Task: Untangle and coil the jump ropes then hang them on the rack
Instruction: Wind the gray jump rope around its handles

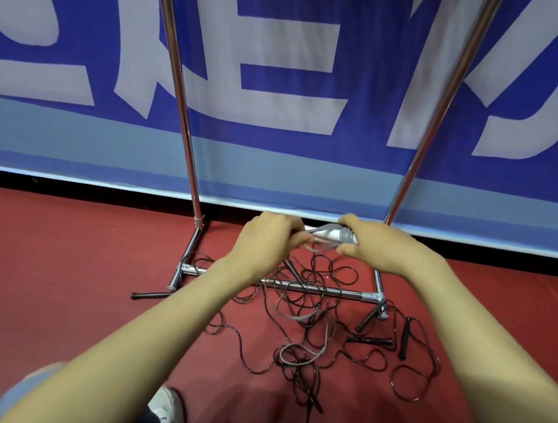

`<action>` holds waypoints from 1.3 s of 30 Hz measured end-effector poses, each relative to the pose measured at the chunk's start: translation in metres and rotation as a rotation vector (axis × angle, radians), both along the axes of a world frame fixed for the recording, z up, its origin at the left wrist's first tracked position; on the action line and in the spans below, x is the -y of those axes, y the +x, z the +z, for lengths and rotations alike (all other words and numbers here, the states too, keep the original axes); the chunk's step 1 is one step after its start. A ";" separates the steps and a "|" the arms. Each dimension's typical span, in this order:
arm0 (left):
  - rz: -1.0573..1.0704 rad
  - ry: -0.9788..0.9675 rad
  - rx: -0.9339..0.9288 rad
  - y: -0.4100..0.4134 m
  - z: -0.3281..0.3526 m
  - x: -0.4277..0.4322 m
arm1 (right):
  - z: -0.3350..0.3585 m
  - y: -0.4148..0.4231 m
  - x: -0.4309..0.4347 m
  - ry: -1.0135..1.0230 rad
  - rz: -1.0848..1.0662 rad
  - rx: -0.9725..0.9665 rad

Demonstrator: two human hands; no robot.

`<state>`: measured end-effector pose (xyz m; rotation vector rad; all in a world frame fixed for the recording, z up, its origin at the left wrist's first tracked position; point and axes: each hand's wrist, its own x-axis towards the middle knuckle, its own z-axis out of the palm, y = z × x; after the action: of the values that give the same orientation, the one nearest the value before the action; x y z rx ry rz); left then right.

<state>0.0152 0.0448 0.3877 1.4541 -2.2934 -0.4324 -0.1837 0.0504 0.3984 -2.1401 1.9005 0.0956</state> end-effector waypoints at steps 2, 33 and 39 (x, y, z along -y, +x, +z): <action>0.013 0.178 -0.287 -0.009 0.002 -0.008 | -0.002 0.003 0.001 -0.160 -0.038 -0.053; -0.354 1.180 -0.852 0.010 0.030 -0.005 | 0.011 0.010 -0.005 -0.463 -0.016 0.762; -0.118 1.058 -0.949 0.009 0.025 0.004 | 0.017 0.009 -0.010 -0.467 0.026 0.767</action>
<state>0.0246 0.0404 0.4123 1.0257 -1.3308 -2.0489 -0.1747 0.0606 0.4159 -2.0076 1.5050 -1.0935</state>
